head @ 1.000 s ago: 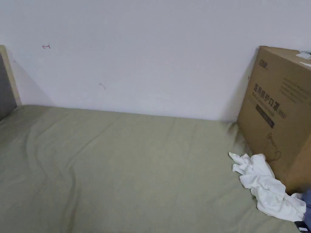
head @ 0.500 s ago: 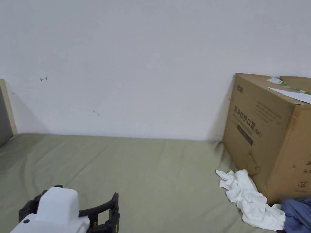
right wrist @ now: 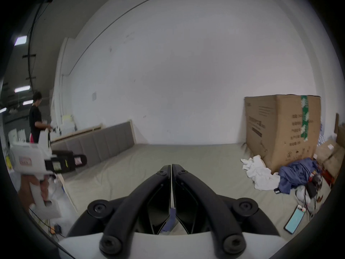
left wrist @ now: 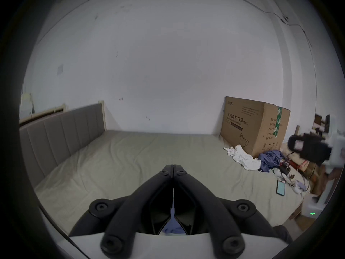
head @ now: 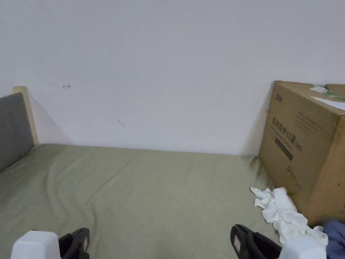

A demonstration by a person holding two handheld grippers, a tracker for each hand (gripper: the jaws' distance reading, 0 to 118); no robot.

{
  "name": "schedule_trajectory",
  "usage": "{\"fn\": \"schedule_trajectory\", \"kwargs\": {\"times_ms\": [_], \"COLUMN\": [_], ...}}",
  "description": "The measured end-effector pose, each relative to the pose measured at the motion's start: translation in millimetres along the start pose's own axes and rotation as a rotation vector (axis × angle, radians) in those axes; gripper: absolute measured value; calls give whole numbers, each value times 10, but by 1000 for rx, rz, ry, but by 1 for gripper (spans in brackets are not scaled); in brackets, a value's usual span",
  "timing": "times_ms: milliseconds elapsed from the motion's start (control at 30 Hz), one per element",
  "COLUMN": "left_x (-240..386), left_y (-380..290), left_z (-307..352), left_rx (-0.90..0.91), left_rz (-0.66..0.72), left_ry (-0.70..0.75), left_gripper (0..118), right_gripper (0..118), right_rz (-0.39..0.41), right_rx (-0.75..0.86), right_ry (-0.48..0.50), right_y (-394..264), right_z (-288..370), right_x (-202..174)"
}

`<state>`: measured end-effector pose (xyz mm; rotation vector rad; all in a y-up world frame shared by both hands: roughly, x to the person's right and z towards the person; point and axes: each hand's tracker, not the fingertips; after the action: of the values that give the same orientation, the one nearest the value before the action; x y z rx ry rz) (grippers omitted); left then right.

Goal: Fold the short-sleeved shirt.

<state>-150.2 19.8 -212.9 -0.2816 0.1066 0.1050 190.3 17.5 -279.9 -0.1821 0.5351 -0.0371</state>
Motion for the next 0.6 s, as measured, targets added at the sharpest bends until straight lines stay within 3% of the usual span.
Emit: {"fn": "schedule_trajectory", "kwargs": {"times_ms": [133, 200, 300, 367, 433, 500, 533, 567, 600], "left_x": [-398, -655, -979, -1047, -1155, -1307, -1387, -1420, -1364], "left_y": [-171, -338, -587, -690, -836, -1004, -1091, -1165, -1217], "left_z": [-207, -438, -924, -1132, -1355, -1616, -1793, -1940, -2055], "left_rx": [-65, -97, -290, -393, -382, -460, -514, -578, -651], "left_rz": [182, 287, 418, 422, 394, 456, 503, 539, 525], "left_ry": [-175, -277, -378, -241, -244, -316, -378, -416, -419], "left_gripper": [2, 2, 2, 3, 6, 22, 39, 66, 78], "right_gripper": [0, 0, 0, 0, 0, 0, 0, 0, 0], "right_rz": [77, 70, 42, 73, 124, 59, 9, -35, -59], "right_rx": [-172, -280, -465, -584, -709, -629, -589, -605, -626], "right_ry": [47, 96, 161, 195, 161, 176, 177, 180, 187], "right_y": [-438, -834, -1582, -2077, -2451, -2539, -2522, -2525, -2555], "right_z": [-889, -1420, -2123, -2430, -2565, -2421, -2365, -2346, -2342], "right_x": [-167, -291, -464, -543, -580, -519, -464, -420, -376]}}
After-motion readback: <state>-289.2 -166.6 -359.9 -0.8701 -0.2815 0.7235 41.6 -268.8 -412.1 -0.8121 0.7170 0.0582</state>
